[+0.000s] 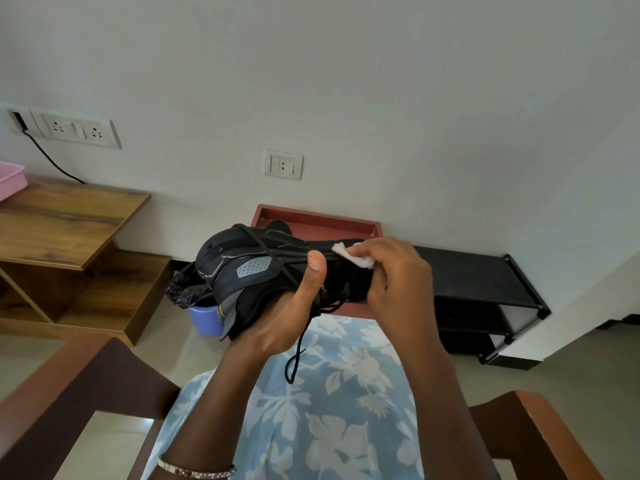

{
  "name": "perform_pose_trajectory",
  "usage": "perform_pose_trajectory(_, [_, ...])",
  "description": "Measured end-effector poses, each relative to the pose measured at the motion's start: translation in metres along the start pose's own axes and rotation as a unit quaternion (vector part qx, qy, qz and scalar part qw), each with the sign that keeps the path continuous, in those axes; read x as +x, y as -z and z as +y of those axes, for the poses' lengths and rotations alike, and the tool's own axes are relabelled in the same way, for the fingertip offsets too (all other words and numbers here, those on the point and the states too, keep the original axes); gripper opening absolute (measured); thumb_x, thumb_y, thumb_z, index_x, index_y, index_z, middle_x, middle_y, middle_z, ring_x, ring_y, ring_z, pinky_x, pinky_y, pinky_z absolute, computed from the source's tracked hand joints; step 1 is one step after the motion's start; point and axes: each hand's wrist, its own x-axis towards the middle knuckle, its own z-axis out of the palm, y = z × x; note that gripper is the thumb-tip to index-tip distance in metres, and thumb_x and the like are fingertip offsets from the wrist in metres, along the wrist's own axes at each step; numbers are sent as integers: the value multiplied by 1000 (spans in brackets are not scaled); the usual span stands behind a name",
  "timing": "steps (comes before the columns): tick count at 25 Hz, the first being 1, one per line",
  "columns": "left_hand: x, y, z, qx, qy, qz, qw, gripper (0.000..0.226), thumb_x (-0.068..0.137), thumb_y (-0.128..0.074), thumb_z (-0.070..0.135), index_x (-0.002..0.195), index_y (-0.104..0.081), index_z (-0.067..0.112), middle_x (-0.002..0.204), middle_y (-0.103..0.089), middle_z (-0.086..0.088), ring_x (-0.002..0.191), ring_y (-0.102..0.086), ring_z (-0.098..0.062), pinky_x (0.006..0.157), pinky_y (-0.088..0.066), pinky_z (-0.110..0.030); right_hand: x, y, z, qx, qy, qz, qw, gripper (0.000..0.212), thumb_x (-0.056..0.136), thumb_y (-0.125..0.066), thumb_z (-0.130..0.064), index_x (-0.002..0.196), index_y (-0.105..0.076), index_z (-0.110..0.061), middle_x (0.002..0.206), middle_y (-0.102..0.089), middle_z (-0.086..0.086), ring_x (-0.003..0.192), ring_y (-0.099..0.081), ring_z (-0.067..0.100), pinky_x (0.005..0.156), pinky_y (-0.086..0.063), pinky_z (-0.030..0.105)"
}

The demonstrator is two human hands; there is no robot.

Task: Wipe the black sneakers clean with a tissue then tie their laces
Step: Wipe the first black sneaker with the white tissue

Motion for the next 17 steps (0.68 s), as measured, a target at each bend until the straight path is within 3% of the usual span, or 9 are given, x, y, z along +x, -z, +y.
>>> perform_pose_trajectory(2, [0,0,-2,5,13,-7,1000,79,71,-16,99,125,-57,57,133,-57,28,132,-45,6,120,-29,-35,-1,4,4,-52,-37,19,998,35,79,-47,-3,96,-77,-13,94,-72,0,92,-64,26,75,-42,27])
perform_pose_trajectory(4, [-1,-1,3,-3,2,-16,1000,70,72,-18,98,114,-60,60,122,-62,29,124,-51,8,113,-35,-24,-2,2,-9,-39,-3,-5,999,35,85,-45,-11,99,-77,-15,96,-73,-3,93,-64,21,76,-47,30])
perform_pose_trajectory(6, [-3,-4,9,-19,-10,-33,999,66,75,-23,94,106,-64,53,109,-68,23,115,-58,9,98,-42,-11,-5,-1,-31,56,54,-50,996,35,88,-47,-11,103,-78,-18,100,-74,-7,97,-65,15,85,-51,32])
perform_pose_trajectory(10, [-6,-7,12,-32,-16,-21,999,63,78,-31,88,104,-62,40,98,-71,16,105,-65,6,87,-47,-11,-6,-3,-42,179,98,-79,976,34,88,-53,-3,105,-79,-17,104,-75,-7,103,-66,10,93,-51,29])
perform_pose_trajectory(14, [-5,-5,15,-5,-15,-25,1000,48,79,-30,88,103,-63,62,111,-65,34,114,-56,13,98,-40,-12,-2,3,-7,29,37,-63,997,33,89,-51,-10,105,-78,-19,101,-75,-5,96,-65,18,86,-53,38])
perform_pose_trajectory(17, [-5,-5,15,23,2,-17,1000,41,73,-28,94,100,-53,78,113,-57,46,118,-48,21,106,-32,-14,2,10,8,-68,-61,-26,995,37,84,-56,6,103,-78,-16,100,-74,-1,96,-65,23,82,-52,33])
